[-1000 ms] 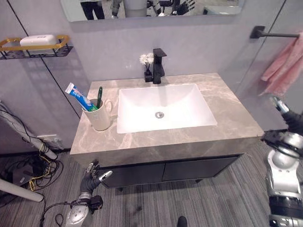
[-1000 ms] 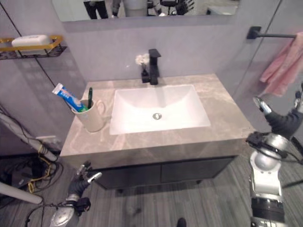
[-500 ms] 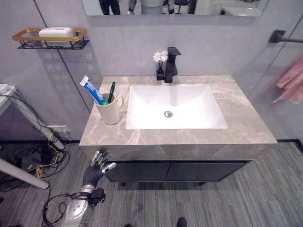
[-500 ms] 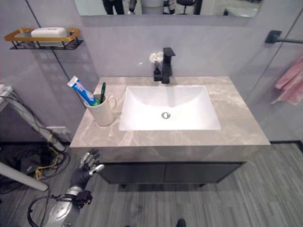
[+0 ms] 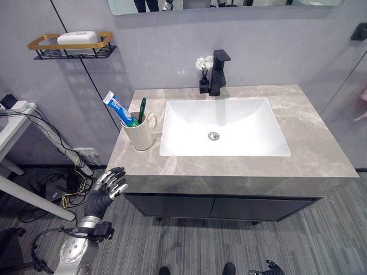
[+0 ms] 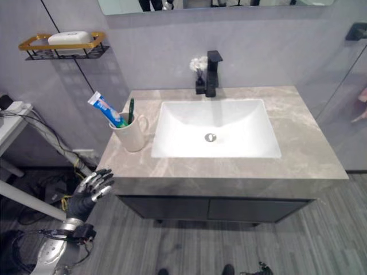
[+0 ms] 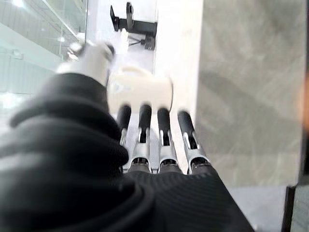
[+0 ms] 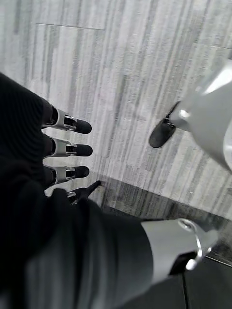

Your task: Put brush and paste in cup on sink, flatten towel.

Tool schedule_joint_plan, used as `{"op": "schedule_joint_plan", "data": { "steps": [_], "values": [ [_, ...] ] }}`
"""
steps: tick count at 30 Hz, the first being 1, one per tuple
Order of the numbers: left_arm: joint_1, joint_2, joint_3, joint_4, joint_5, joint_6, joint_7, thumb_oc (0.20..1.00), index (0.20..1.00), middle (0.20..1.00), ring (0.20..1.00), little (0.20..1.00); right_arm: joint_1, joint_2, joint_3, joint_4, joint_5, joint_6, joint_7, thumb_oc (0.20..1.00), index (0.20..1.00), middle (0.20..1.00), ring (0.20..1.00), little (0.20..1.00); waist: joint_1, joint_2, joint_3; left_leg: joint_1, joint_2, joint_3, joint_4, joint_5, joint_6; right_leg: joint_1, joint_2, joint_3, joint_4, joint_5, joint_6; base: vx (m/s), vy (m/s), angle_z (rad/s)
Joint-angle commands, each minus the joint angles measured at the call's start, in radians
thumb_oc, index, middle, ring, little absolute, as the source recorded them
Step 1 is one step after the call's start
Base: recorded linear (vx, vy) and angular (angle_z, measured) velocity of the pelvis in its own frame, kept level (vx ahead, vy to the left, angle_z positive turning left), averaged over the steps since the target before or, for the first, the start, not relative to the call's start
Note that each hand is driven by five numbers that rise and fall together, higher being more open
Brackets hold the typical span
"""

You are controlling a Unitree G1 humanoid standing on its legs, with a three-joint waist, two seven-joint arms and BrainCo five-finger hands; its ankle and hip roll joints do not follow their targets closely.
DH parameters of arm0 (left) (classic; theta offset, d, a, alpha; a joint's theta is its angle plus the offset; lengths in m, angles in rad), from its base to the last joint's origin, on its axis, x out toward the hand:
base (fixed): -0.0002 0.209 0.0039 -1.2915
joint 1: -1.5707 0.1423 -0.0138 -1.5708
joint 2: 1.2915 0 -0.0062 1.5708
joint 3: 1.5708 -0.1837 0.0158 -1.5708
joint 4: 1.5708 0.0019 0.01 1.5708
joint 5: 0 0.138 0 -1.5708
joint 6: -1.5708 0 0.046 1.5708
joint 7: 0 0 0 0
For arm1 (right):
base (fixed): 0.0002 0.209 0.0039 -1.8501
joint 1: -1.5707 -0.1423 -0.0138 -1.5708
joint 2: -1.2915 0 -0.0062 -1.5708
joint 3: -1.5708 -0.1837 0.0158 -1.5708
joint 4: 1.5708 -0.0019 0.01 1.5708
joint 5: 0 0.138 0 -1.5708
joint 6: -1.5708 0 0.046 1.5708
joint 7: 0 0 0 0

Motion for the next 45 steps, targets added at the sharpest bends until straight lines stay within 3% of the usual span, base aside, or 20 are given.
{"op": "schedule_joint_plan", "data": {
  "steps": [1,10,27,30,45],
  "values": [
    [-0.028,0.060,0.030,-0.063,-0.054,-0.024,-0.017,0.200,0.200,0.200,0.200,0.200,-0.057,0.010,-0.014,0.021,0.017,-0.008,-0.028,1.000,1.000,1.000,1.000,1.000,-0.008,-0.042,-0.004,-0.038,0.067,-0.017,0.003,0.053,-0.050,0.017,-0.092,0.010,0.007,0.050,0.076,0.00,0.000,0.00],
    [-0.096,0.154,0.025,-0.051,-0.113,0.002,-0.020,0.200,0.200,0.200,0.200,0.200,-0.057,-0.001,0.018,0.038,-0.004,0.004,-0.009,1.000,1.000,1.000,1.000,1.000,-0.024,-0.011,-0.001,-0.041,0.081,-0.007,0.003,0.067,-0.066,0.011,-0.080,0.012,0.007,0.045,0.071,0.00,-0.001,0.00],
    [-0.173,0.111,-0.005,0.002,-0.096,0.014,0.021,0.200,0.200,0.200,0.200,0.200,-0.060,-0.014,0.028,0.038,-0.016,0.014,-0.007,1.000,1.000,1.000,1.000,1.000,-0.047,0.007,0.008,-0.046,0.085,0.005,0.003,0.070,-0.071,-0.003,-0.079,0.022,0.007,0.042,0.069,0.00,0.000,0.00],
    [-0.208,0.133,-0.021,0.054,-0.102,0.041,0.021,0.200,0.200,0.200,0.200,0.200,-0.060,-0.020,0.044,0.020,-0.023,0.020,0.003,1.000,1.000,1.000,1.000,1.000,-0.061,0.009,0.019,-0.057,0.084,0.013,0.003,0.072,-0.072,-0.023,-0.080,0.031,0.007,0.050,0.070,0.00,0.001,-0.03],
    [-0.299,0.176,-0.031,0.169,-0.150,0.044,0.056,0.200,0.200,0.200,0.200,0.200,-0.061,-0.011,0.032,0.003,0.049,0.017,0.012,1.000,1.000,1.000,1.000,1.000,-0.073,0.015,0.036,-0.079,0.080,0.010,0.003,0.077,-0.073,-0.046,-0.085,0.033,0.007,0.059,0.075,0.00,0.000,-0.02]
  ]
}}
